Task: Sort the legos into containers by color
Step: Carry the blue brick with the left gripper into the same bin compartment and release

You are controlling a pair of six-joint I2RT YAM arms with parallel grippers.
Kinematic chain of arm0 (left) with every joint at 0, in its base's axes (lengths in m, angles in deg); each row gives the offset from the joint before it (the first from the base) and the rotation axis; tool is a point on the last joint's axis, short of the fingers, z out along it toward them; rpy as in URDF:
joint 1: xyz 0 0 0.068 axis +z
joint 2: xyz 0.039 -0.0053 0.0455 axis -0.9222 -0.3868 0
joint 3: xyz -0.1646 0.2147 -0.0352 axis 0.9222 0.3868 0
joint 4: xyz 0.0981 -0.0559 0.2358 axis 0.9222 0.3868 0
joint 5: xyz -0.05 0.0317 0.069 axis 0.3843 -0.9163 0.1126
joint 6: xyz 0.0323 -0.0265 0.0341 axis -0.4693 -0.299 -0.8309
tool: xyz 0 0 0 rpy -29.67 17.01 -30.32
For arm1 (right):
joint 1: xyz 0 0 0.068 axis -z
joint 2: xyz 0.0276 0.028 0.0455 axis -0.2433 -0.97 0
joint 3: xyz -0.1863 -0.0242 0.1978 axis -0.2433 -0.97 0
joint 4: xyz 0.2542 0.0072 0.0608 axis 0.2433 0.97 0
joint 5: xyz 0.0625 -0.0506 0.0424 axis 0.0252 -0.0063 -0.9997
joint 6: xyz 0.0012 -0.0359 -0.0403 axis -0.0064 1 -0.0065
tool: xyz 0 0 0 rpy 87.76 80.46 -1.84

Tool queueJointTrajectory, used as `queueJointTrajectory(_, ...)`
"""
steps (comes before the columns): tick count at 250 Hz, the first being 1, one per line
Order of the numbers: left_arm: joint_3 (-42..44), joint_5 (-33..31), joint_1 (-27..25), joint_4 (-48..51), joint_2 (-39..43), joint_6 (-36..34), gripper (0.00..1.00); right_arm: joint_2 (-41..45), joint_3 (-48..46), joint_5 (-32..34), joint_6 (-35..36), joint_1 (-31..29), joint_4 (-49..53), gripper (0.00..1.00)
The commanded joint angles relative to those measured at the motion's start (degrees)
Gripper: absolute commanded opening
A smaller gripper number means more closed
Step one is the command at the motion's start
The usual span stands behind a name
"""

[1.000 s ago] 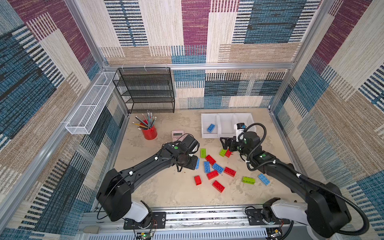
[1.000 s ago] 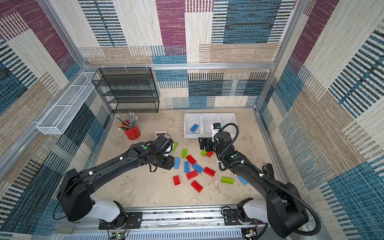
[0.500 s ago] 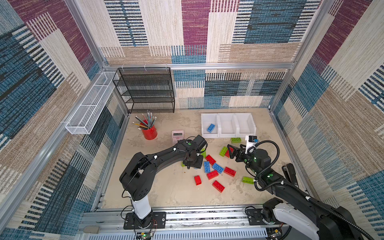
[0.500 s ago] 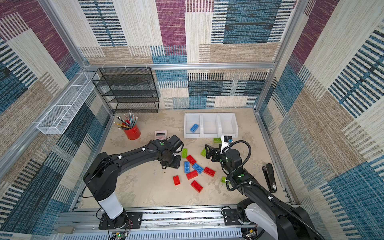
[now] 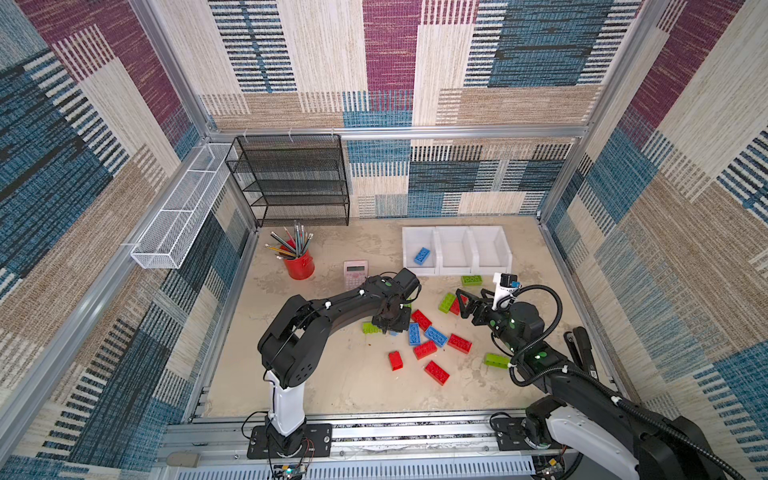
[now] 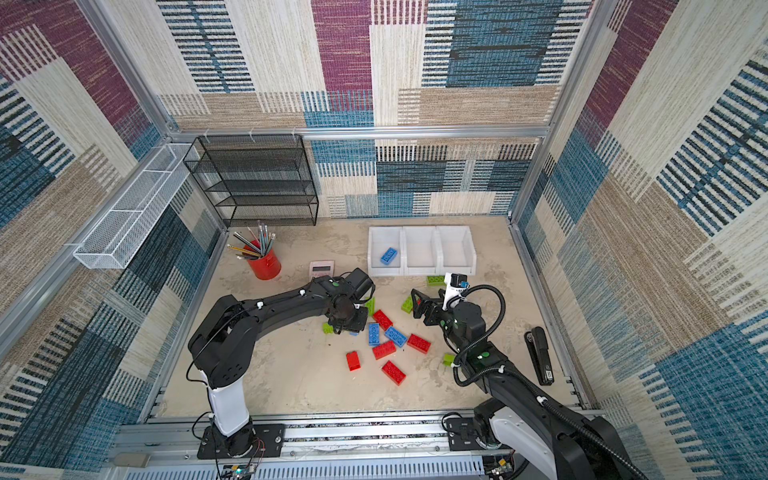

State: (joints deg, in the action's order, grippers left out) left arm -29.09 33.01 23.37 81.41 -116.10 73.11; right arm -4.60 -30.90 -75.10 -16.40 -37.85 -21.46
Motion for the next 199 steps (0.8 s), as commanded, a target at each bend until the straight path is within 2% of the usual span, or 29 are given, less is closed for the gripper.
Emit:
queueJointTrajectory(1,-2.8,-2.0,0.0,2.3,0.5,-3.1,0.23,-0.5,0.1,0.0,-0.8,0.0,-2.5,0.95)
queueJointTrajectory(59,-10.5,-4.4,0.4,5.6,0.6,-5.8,0.22,-0.1,-0.2,0.0,-0.9,0.0,-2.6,0.95)
queueJointTrajectory(101,-19.4,-3.9,2.1,6.8,-3.3,-7.7,0.21,-0.4,-0.2,-0.6,-0.8,0.0,-3.1,0.95)
queueJointTrajectory(199,-53.9,1.7,7.0,14.7,-23.2,-11.3,0.20,0.5,-1.0,-1.9,-0.8,0.0,-4.0,0.94)
